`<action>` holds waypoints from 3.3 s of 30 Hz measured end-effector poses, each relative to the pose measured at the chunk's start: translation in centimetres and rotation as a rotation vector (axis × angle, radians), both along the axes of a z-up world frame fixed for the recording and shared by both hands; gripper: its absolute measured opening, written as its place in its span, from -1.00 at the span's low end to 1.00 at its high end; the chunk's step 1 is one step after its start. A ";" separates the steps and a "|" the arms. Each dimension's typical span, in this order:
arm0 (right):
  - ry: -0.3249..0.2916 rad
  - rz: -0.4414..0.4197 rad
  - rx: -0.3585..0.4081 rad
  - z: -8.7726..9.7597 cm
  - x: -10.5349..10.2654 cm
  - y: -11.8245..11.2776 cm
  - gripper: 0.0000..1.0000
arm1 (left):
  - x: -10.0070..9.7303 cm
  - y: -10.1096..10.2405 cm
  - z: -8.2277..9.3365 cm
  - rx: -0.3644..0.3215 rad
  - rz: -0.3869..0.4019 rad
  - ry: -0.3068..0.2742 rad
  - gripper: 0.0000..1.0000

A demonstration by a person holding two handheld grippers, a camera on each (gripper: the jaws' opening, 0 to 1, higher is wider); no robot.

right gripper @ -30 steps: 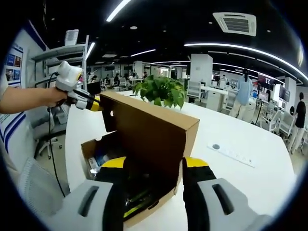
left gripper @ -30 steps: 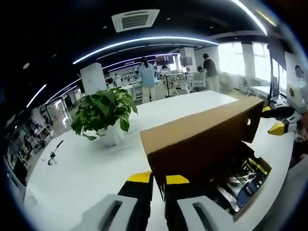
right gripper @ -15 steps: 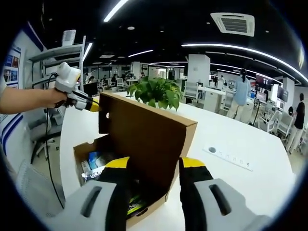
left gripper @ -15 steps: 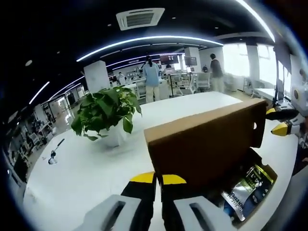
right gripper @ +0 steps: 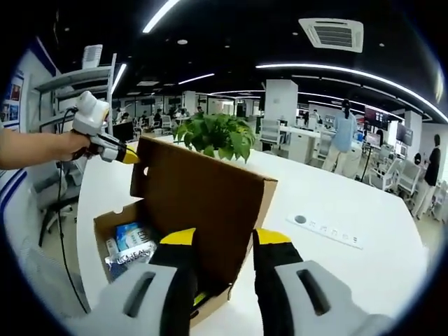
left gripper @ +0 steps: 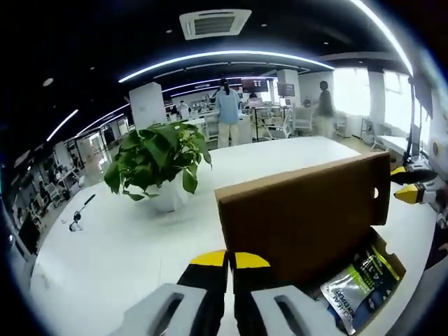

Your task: Operate the shoe box by opening the lid, removing the specified soft item, and placing it in the target area until the item is outside and the box remains undamaged.

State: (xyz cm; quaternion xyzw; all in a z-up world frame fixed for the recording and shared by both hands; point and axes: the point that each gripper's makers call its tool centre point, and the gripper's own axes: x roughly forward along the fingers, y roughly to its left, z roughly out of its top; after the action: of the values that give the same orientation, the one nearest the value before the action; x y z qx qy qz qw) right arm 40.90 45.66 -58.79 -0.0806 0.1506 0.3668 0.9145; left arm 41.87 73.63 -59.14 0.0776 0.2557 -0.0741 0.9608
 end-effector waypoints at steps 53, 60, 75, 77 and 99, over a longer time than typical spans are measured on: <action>0.097 -0.056 -0.159 -8.2 0.9 -1.9 -0.99 | 4.4 -0.2 -1.7 -0.022 -0.015 0.042 -0.98; 0.073 -0.043 -0.170 -8.1 0.9 -1.9 -1.00 | 4.5 -0.3 -1.9 0.005 -0.024 0.028 -0.95; 0.075 -0.034 -0.173 -8.1 1.4 -1.8 -0.99 | 1.9 -0.1 -4.8 -0.024 0.013 0.088 -0.80; 0.077 -0.034 -0.174 -8.1 1.5 -1.8 -0.99 | 1.4 -0.1 -5.2 -0.028 0.017 0.098 -0.80; 0.099 -0.020 -0.196 -8.9 2.9 -1.7 -0.97 | 0.8 -0.4 -7.7 -0.023 0.034 0.159 -0.96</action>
State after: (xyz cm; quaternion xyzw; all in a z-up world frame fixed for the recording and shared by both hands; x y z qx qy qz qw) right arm 43.76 43.91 -67.66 -0.1499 0.2316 0.3446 0.8973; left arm 42.64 73.27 -66.79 0.0559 0.3314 -0.0669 0.9395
